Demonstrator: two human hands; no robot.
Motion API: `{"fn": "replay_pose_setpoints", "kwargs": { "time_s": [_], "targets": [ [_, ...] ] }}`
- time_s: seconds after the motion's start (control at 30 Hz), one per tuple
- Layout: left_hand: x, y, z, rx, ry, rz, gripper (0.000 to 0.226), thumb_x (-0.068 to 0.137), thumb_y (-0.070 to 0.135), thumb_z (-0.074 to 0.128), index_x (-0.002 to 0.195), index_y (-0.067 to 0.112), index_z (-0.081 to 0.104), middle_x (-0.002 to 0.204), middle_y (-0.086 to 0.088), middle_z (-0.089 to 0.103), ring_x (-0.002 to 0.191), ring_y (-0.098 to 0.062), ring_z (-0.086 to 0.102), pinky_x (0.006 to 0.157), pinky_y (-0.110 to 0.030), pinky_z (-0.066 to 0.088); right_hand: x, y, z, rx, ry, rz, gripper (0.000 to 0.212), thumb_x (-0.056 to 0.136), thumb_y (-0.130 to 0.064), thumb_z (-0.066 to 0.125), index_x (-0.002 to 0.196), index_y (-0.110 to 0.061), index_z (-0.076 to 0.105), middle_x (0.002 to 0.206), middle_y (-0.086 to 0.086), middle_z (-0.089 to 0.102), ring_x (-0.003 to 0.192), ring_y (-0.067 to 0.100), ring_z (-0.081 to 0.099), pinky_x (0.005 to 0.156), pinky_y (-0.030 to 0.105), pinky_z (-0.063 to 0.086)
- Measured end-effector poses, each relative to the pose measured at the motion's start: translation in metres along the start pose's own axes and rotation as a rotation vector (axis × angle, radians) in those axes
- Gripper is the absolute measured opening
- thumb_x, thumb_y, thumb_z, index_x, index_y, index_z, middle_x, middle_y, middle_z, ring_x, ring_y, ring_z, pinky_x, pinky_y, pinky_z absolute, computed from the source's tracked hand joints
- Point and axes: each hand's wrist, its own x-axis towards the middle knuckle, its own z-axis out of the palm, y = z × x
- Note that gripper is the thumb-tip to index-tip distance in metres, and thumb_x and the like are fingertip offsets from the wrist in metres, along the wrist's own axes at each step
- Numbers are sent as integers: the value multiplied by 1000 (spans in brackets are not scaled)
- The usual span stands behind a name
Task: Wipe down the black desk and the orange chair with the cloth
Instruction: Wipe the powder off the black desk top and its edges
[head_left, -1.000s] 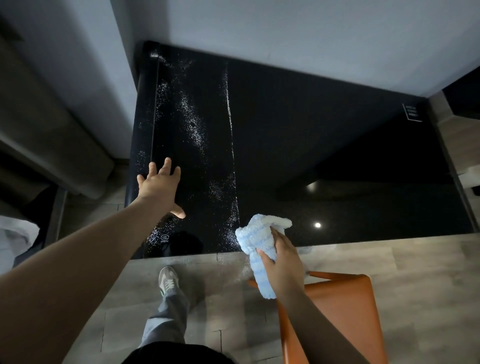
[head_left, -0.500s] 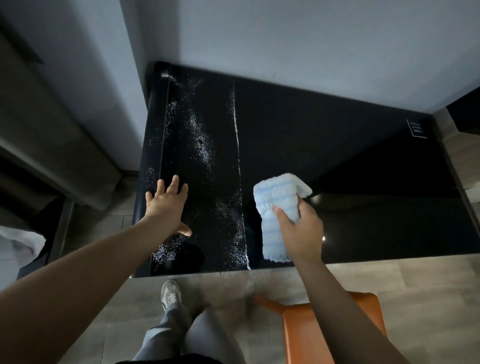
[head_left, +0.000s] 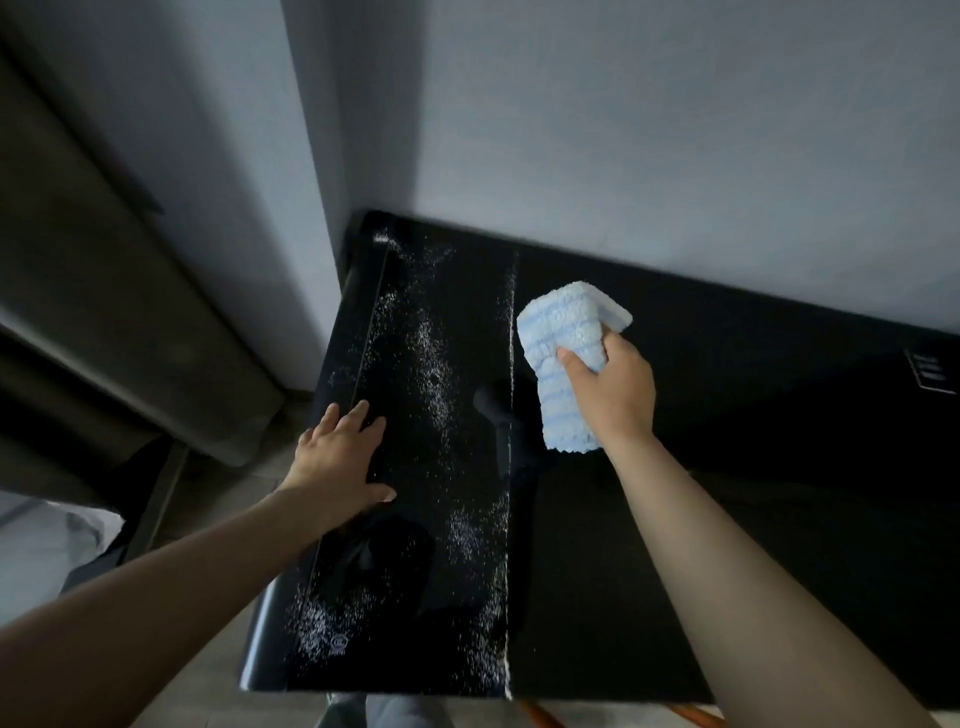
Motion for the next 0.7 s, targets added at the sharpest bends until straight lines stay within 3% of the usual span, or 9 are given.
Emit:
{"fn": "replay_pose_setpoints", "kwargs": {
  "time_s": [0.33, 0.7],
  "targets": [
    [70, -3, -24, 31, 18, -65, 126, 64, 64, 74, 152, 30, -10, 158, 0, -25, 146, -33, -15, 117, -52, 10, 139, -24, 40, -68, -27, -97, 32, 88, -39, 64, 111, -16, 63, 106, 2, 65, 98, 20, 62, 84, 39, 53],
    [90, -7, -23, 30, -90, -61, 138, 54, 59, 83, 152, 31, -10, 152, 5, -36, 142, -33, -27, 115, -55, 13, 213, -37, 89, -249, -122, -216, 32, 91, -34, 61, 118, -18, 59, 116, 6, 63, 109, 27, 58, 76, 30, 39]
  ]
}}
